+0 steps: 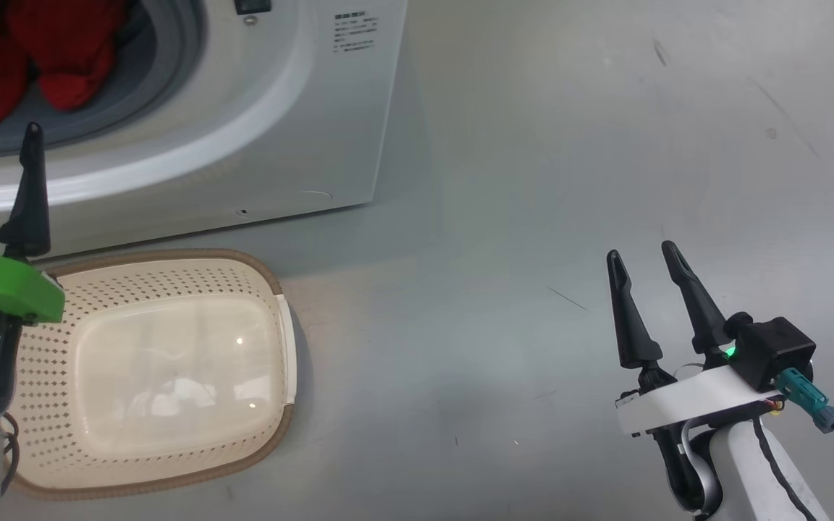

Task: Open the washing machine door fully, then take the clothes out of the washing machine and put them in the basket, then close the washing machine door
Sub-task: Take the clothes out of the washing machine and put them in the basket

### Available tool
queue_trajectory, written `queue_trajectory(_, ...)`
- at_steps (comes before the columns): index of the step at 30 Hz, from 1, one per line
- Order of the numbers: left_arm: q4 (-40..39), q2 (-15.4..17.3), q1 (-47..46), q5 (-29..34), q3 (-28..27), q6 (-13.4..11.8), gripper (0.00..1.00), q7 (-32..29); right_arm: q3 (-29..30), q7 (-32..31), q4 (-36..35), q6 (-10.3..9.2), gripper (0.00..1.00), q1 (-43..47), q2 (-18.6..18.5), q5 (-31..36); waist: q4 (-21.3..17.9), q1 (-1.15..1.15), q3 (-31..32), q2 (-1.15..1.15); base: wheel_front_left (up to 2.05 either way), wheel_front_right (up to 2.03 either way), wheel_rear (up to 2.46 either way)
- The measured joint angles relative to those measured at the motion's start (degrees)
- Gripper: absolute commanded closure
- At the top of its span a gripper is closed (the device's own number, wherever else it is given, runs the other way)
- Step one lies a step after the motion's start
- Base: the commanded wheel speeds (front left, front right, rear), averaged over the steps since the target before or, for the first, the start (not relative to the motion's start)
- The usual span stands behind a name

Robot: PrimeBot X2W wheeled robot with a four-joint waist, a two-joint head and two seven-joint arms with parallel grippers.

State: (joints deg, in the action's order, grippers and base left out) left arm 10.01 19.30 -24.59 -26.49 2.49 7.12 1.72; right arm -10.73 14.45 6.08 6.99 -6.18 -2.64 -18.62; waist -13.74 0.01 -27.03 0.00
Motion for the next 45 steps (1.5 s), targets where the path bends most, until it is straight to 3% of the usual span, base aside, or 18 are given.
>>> queue_trajectory(20, 11.3, 5.4, -16.6, -3.2, -1.2, 0.0, 0.0, -15.9, -2.4, 0.0, 0.5, -0.01, 0.0, -1.9, 0.3, -3.2, -8.2, 0.0, -5.2, 0.0, 0.0, 0.0, 0.0)
queue_trajectory(45, 21.3, 5.8, -27.6, -1.8, 1.5, -0.8, 0.0, -22.3, -4.3, 0.0, -0.1, -1.19, 0.0, -3.1, 0.4, -5.6, -11.8, 0.0, -8.1, 0.0, 0.0, 0.0, 0.0)
